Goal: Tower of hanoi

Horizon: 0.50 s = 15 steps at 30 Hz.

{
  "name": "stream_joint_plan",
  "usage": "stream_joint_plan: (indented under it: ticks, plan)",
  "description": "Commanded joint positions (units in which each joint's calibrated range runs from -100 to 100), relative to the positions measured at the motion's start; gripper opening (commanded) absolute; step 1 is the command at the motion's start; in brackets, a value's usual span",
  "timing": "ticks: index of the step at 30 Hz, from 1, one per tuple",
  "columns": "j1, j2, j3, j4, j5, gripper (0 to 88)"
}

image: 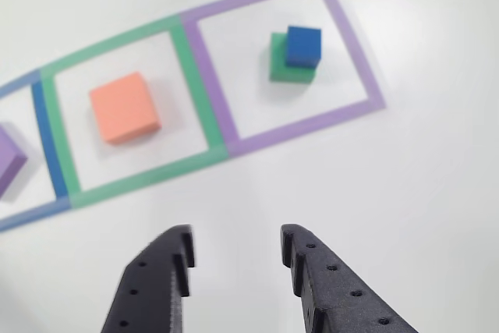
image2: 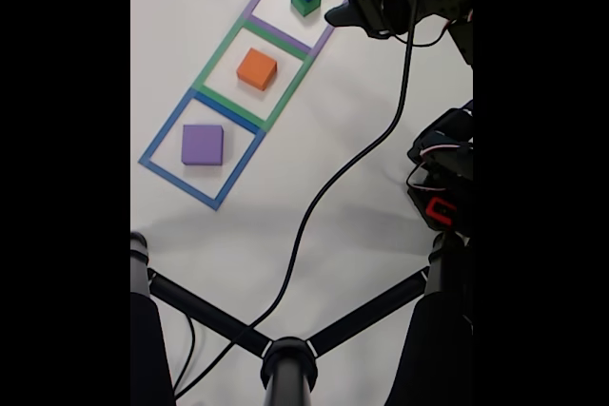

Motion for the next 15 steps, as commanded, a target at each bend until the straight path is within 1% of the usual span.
stream_joint_plan:
  ticks: [1,4,9,15]
  plan:
    - [-3.19,-2.45,-11.26,11.68,0.0,0.1]
    - [-5.17,-3.25,-15.26,16.37,0.0,0.1]
    - [-8.45,-5.74,-15.98,16.45,0.0,0.1]
    - [-10.05,-6.62,-14.35,16.05,0.0,0.9]
